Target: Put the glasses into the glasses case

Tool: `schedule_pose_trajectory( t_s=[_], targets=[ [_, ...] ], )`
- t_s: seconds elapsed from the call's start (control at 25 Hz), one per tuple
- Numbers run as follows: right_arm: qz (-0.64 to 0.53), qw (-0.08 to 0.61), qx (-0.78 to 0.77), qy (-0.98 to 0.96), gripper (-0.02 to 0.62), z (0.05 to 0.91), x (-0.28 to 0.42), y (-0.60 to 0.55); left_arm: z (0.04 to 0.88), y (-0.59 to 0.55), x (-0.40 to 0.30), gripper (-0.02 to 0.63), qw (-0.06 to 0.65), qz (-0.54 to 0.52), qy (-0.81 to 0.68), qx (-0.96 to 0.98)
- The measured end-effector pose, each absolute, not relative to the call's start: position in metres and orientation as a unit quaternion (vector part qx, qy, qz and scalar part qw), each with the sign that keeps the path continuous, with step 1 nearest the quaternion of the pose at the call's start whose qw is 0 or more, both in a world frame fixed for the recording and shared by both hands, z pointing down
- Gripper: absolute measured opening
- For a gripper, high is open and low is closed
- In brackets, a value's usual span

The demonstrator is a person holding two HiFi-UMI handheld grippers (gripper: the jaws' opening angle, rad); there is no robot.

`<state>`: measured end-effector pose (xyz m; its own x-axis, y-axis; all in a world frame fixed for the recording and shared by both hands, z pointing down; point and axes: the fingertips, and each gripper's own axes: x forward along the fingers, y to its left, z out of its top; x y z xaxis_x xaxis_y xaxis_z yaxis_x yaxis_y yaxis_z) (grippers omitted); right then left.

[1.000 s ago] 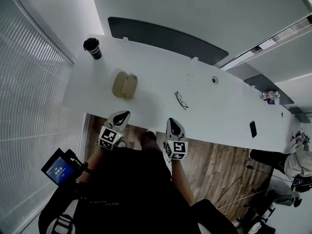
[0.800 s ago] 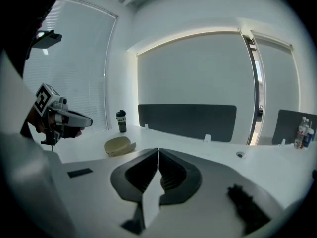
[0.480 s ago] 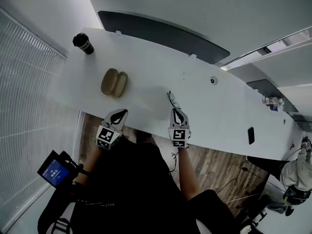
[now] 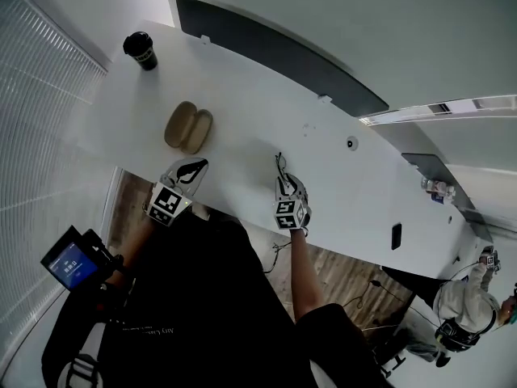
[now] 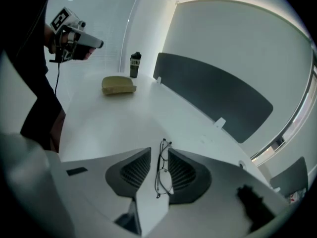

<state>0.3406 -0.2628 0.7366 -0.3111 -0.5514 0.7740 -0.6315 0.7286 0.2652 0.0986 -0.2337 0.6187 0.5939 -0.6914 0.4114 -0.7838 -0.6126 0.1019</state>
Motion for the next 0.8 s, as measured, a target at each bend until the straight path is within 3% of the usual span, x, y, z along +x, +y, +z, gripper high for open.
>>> schedule_pose_trajectory(
  t_s=[0.36,0.6,0.8],
  targets=[
    [0.096,0.536,0.342,-0.766,0.173,0.796,0.337,-0.291,0.636,-0.244,0.049,0.005,0.152,0.186,-0.422,0.874],
    [0.127,0.541,0.325,-0.765,0.181,0.813,0.341,-0.298,0.633,-0.25,0.04,0.005,0.147,0.181,-0.433,0.87],
    [0.172,0.504,0.337,-0.776,0.184,0.822,0.339,-0.298,0.642,-0.25,0.028,0.006,0.158,0.18,-0.443,0.864]
  ],
)
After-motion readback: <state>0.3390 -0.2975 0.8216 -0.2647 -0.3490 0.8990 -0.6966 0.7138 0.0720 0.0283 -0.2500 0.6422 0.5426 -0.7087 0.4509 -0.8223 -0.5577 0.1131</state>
